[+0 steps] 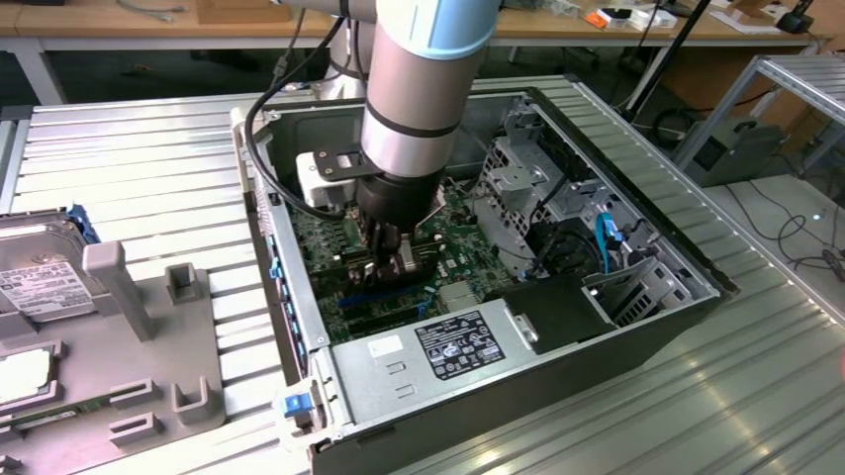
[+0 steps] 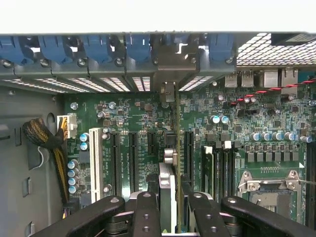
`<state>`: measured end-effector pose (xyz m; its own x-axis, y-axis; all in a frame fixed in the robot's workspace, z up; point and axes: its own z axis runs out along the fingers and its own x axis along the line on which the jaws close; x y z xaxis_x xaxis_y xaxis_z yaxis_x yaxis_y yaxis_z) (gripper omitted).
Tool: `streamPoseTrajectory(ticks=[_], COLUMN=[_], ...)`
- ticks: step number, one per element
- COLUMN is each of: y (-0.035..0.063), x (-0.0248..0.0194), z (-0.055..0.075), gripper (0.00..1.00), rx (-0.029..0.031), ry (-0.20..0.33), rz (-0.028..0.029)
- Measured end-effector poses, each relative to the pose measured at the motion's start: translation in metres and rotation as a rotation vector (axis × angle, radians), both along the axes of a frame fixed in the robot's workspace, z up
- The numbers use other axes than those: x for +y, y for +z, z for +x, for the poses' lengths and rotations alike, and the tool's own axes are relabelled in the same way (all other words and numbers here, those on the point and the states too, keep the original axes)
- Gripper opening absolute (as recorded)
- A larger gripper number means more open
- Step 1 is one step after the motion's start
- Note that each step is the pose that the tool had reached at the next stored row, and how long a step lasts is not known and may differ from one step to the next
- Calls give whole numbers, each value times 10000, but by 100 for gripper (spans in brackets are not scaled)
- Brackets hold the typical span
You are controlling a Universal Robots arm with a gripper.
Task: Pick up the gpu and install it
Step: 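Insert the gpu into the slot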
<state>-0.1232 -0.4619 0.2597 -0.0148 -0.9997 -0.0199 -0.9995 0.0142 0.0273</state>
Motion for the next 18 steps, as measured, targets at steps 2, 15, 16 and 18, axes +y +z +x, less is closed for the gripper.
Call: streamPoseTrajectory(ticks=[2, 15, 16, 18], y=[-22, 17, 16, 10], x=[-1, 0, 0, 0], z=[-1, -26, -39, -42], gripper=[27, 27, 27, 27], rx=[0, -14, -15, -15], ry=[0, -1, 0, 1], rz=[-2, 0, 1, 1])
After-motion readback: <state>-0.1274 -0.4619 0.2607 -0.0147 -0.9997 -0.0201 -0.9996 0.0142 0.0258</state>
